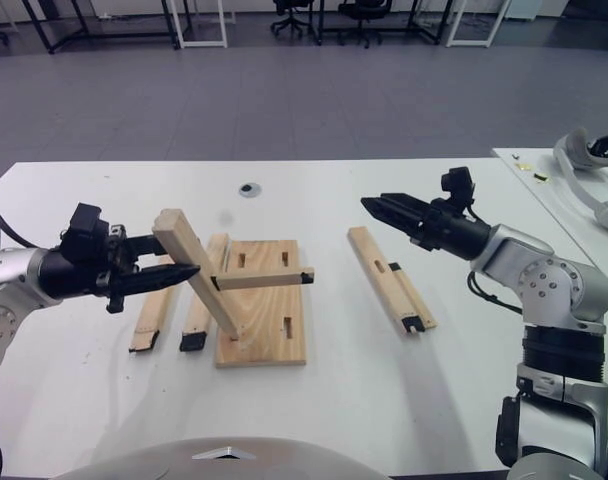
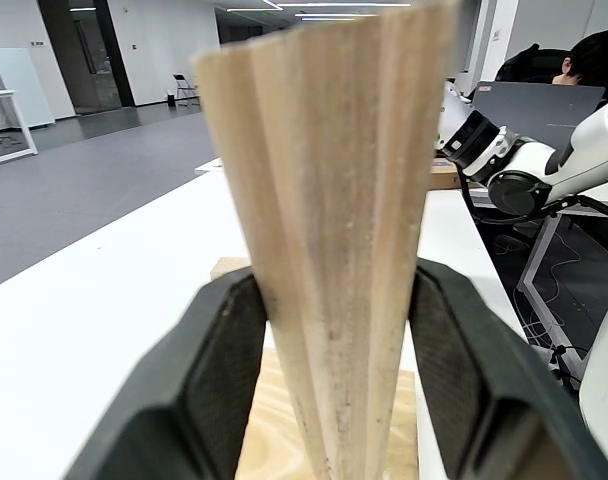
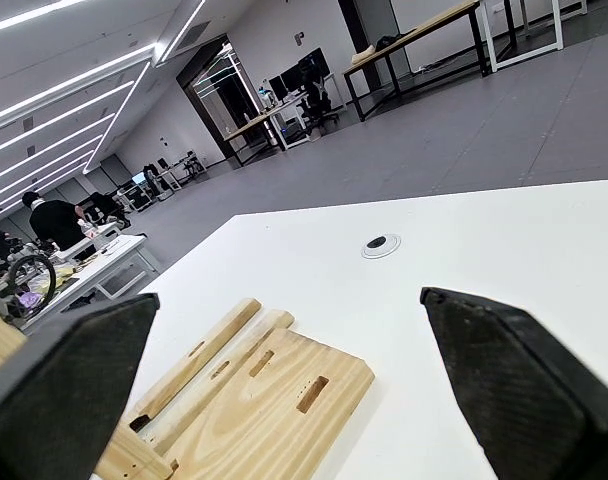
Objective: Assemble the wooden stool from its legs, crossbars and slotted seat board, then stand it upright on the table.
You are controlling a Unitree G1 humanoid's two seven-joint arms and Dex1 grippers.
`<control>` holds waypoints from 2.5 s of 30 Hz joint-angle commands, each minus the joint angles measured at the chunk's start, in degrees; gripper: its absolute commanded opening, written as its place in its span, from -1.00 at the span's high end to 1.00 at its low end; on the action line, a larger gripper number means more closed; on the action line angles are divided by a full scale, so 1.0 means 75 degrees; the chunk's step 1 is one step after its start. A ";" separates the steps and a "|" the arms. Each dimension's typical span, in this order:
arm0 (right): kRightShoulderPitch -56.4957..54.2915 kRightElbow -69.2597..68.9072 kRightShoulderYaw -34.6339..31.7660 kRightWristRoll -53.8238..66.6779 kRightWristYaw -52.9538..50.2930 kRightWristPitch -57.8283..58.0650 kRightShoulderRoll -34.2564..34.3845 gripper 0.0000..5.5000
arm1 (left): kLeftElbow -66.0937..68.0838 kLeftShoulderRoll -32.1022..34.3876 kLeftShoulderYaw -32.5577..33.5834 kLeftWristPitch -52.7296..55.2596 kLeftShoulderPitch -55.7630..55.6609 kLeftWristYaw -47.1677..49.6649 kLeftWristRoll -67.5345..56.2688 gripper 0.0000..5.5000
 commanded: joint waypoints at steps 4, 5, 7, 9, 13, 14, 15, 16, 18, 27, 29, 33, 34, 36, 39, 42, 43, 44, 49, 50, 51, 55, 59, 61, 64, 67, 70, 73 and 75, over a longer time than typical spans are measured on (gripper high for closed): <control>-0.0259 0.0068 0.0027 -0.0129 0.0147 0.0174 -0.0160 -0.77 | -0.0137 0.0005 -0.0025 -0.0345 0.0178 0.0087 0.0210 0.24; -0.0271 0.0074 0.0038 -0.0146 0.0163 0.0174 -0.0151 -0.77 | -0.0113 0.0023 -0.0044 -0.0395 0.0184 0.0062 0.0252 0.24; -0.0251 0.0047 0.0047 -0.0163 0.0180 0.0174 -0.0126 -0.77 | -0.0050 0.0093 -0.0066 -0.0463 0.0152 -0.0033 0.0295 0.24; -0.0200 0.0018 0.0027 -0.0167 0.0193 0.0168 -0.0113 -0.77 | 0.0023 0.0237 -0.0070 -0.0462 0.0078 -0.0186 0.0289 0.24; -0.0066 -0.0087 -0.0046 -0.0136 0.0147 0.0149 -0.0058 -0.77 | 0.0146 0.0406 -0.0101 -0.0463 0.0023 -0.0412 0.0303 0.24; -0.0037 -0.0110 -0.0061 -0.0125 0.0139 0.0149 -0.0049 -0.77 | 0.0172 0.0410 -0.0120 -0.0503 0.0026 -0.0439 0.0342 0.24; -0.0012 -0.0132 -0.0076 -0.0117 0.0127 0.0150 -0.0043 -0.77 | 0.0200 0.0404 -0.0150 -0.0545 0.0033 -0.0463 0.0385 0.24; -0.0013 -0.0139 -0.0077 -0.0116 0.0120 0.0150 -0.0034 -0.77 | 0.0225 0.0406 -0.0188 -0.0626 0.0075 -0.0507 0.0473 0.24; -0.0011 -0.0159 -0.0099 -0.0103 0.0112 0.0156 -0.0033 -0.77 | 0.0270 0.0412 -0.0232 -0.0734 0.0148 -0.0561 0.0564 0.24; 0.0061 -0.0231 -0.0136 -0.0093 0.0119 0.0154 0.0003 -0.77 | 0.0329 0.0601 -0.0046 -0.0762 0.0012 -0.0647 0.0426 0.24; 0.0108 -0.0267 -0.0160 -0.0078 0.0107 0.0158 0.0015 -0.77 | 0.0293 0.0666 0.0015 -0.0677 -0.0021 -0.0643 0.0284 0.24; 0.0200 -0.0356 -0.0218 -0.0047 0.0070 0.0172 0.0062 -0.77 | 0.0245 0.0795 0.0160 -0.0466 -0.0195 -0.0625 0.0025 0.24; 0.0212 -0.0372 -0.0228 -0.0042 0.0055 0.0176 0.0083 -0.77 | 0.0241 0.0806 0.0187 -0.0422 -0.0224 -0.0600 -0.0041 0.24; 0.0243 -0.0406 -0.0262 -0.0029 0.0026 0.0183 0.0107 -0.77 | 0.0240 0.0787 0.0174 -0.0384 -0.0259 -0.0569 -0.0095 0.24; 0.0279 -0.0449 -0.0279 -0.0024 -0.0003 0.0186 0.0141 -0.77 | 0.0197 0.0672 0.0118 -0.0406 -0.0207 -0.0494 -0.0095 0.24; 0.0294 -0.0477 -0.0277 -0.0015 -0.0029 0.0194 0.0153 -0.77 | 0.0067 0.0570 0.0103 -0.0344 -0.0158 -0.0357 -0.0205 0.24; 0.0299 -0.0486 -0.0281 -0.0002 -0.0037 0.0200 0.0150 -0.77 | 0.0018 0.0540 0.0091 -0.0336 -0.0122 -0.0323 -0.0217 0.24; 0.0318 -0.0495 -0.0290 0.0008 -0.0039 0.0199 0.0148 -0.77 | -0.0018 0.0503 0.0070 -0.0333 -0.0095 -0.0284 -0.0223 0.24; 0.0342 -0.0505 -0.0300 0.0025 -0.0067 0.0201 0.0161 -0.77 | -0.0106 0.0447 0.0017 -0.0347 0.0048 -0.0209 -0.0183 0.24; 0.0349 -0.0517 -0.0305 0.0032 -0.0074 0.0206 0.0161 -0.77 | -0.0103 0.0455 0.0020 -0.0364 0.0085 -0.0220 -0.0167 0.24; 0.0350 -0.0522 -0.0304 0.0035 -0.0076 0.0209 0.0159 -0.77 | -0.0097 0.0467 0.0015 -0.0376 0.0106 -0.0236 -0.0148 0.24; 0.0340 -0.0528 -0.0285 0.0036 -0.0070 0.0211 0.0156 -0.77 | -0.0048 0.0496 -0.0007 -0.0454 0.0175 -0.0294 -0.0039 0.24; 0.0322 -0.0532 -0.0263 0.0036 -0.0072 0.0215 0.0170 -0.77 | 0.0032 0.0464 -0.0079 -0.0555 0.0180 -0.0315 0.0101 0.24; 0.0319 -0.0535 -0.0261 0.0038 -0.0073 0.0208 0.0184 -0.77 | 0.0118 0.0449 -0.0167 -0.0643 0.0121 -0.0365 0.0222 0.24; 0.0308 -0.0535 -0.0254 0.0032 -0.0069 0.0204 0.0205 -0.77 | 0.0231 0.0447 -0.0295 -0.0809 0.0049 -0.0472 0.0416 0.24; 0.0326 -0.0566 -0.0259 0.0046 -0.0078 0.0216 0.0223 -0.77 | 0.0357 0.0451 -0.0422 -0.1017 -0.0002 -0.0603 0.0632 0.24; 0.0367 -0.0609 -0.0265 0.0059 -0.0095 0.0213 0.0255 -0.77 | 0.0419 0.0392 -0.0595 -0.1244 0.0005 -0.0673 0.0852 0.24; 0.0352 -0.0614 -0.0271 0.0052 -0.0109 0.0212 0.0278 -0.77 | 0.0313 0.0455 -0.0715 -0.1407 0.0225 -0.0788 0.1013 0.24; 0.0324 -0.0618 -0.0266 0.0046 -0.0135 0.0216 0.0307 -0.77 | 0.0164 0.0486 -0.0778 -0.1538 0.0588 -0.0836 0.1113 0.24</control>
